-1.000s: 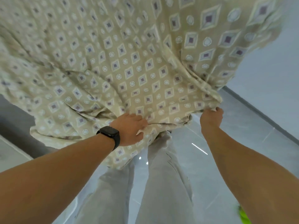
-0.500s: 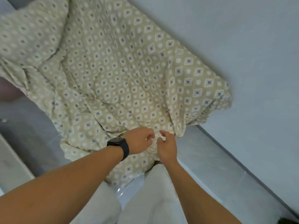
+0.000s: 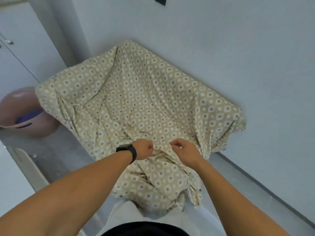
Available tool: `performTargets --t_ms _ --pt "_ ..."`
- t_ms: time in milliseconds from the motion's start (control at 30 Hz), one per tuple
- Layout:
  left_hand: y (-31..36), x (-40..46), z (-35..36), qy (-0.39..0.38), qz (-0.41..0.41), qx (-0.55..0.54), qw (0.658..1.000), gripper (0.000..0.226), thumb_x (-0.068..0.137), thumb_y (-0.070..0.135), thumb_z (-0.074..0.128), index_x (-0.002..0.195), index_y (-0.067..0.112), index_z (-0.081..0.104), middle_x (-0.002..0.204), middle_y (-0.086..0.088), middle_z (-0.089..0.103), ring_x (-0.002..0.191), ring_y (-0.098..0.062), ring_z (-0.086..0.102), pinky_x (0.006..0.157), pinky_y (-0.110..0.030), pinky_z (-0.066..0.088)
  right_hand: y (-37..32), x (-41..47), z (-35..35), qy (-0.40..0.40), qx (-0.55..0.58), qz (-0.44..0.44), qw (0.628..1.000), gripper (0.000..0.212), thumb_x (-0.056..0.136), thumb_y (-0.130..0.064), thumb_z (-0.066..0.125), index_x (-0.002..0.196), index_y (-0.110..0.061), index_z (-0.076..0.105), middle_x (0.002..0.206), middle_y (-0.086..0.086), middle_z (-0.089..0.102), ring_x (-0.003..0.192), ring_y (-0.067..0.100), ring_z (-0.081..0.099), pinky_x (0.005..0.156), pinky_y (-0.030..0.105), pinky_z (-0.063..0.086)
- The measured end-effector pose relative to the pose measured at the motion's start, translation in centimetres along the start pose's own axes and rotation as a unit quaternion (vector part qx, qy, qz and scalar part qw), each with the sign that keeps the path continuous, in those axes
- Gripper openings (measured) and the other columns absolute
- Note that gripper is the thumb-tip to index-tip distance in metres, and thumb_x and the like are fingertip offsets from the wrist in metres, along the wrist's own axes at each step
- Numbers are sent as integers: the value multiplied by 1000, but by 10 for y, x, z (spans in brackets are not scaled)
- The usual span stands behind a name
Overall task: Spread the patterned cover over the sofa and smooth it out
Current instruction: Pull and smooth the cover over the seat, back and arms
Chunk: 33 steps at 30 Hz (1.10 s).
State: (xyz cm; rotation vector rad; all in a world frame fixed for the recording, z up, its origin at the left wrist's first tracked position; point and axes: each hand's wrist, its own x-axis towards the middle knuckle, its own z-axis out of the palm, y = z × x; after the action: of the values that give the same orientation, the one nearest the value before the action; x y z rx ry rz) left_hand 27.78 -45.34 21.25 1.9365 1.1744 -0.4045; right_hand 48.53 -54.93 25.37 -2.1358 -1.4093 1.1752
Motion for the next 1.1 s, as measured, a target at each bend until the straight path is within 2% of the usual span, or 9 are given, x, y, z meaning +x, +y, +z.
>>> performTargets --t_ms 167,267,367,500,700,833,900,967,1100 --pt "-4 -41 -8 50 -3 -33 998 23 105 28 47 112 17 66 112 -3 67 102 -27 63 91 -43 54 -40 -26 2 -11 -81 -63 995 28 105 -27 52 128 -21 65 122 -3 67 109 15 62 88 28 46" --pt "-5 -67 -6 84 2 -59 995 24 104 26 48 112 13 67 112 -8 68 103 -31 64 91 -46 54 -61 -37 9 -20 -123 -97 987 29 106 -27 51 130 -20 65 116 -5 64 101 12 59 84 27 43" --pt "-14 -94 -1 102 7 -69 992 24 104 23 48 114 15 68 106 2 65 95 -22 62 83 -38 52 -81 -50 25 -25 -125 -119 985 29 106 -27 51 131 -20 64 123 -5 65 104 10 58 86 24 42" --pt "-48 -111 -6 106 -3 -74 992 24 103 24 49 117 18 68 115 1 68 104 -22 64 94 -40 54 -109 -63 59 -33 -128 -138 982 29 105 -26 52 130 -20 66 127 -3 65 108 13 61 90 26 46" --pt "-122 -119 -28 118 16 -111 987 21 103 24 50 110 17 69 112 -2 68 102 -23 64 95 -42 53 -166 -35 126 -52 -163 -141 975 29 104 -28 51 128 -23 67 124 -5 66 105 14 64 90 32 53" --pt "-200 -125 -63 109 7 -111 988 26 104 24 44 80 22 55 81 0 59 71 -18 52 64 -34 44 -232 13 195 -59 -154 -145 976 25 103 -27 52 121 -23 69 117 -6 66 104 13 63 88 31 50" --pt "-239 -132 -80 105 -13 -109 988 30 103 22 41 77 15 54 74 -3 57 62 -16 46 56 -29 35 -262 28 230 -70 -147 -148 976 23 103 -28 52 116 -24 70 115 -7 67 100 12 63 83 29 50" --pt "-282 -136 -99 115 -30 -117 986 29 101 22 41 86 8 62 81 -7 63 66 -17 51 58 -30 39 -288 41 262 -73 -143 -153 975 25 103 -30 52 121 -25 69 119 -6 66 105 14 64 88 32 52" --pt "-340 -136 -124 155 -53 -156 974 26 101 23 48 100 10 70 99 -7 72 90 -25 66 79 -39 53 -311 50 299 -61 -150 -151 975 30 104 -27 51 129 -22 65 127 -3 62 104 15 63 94 37 54"
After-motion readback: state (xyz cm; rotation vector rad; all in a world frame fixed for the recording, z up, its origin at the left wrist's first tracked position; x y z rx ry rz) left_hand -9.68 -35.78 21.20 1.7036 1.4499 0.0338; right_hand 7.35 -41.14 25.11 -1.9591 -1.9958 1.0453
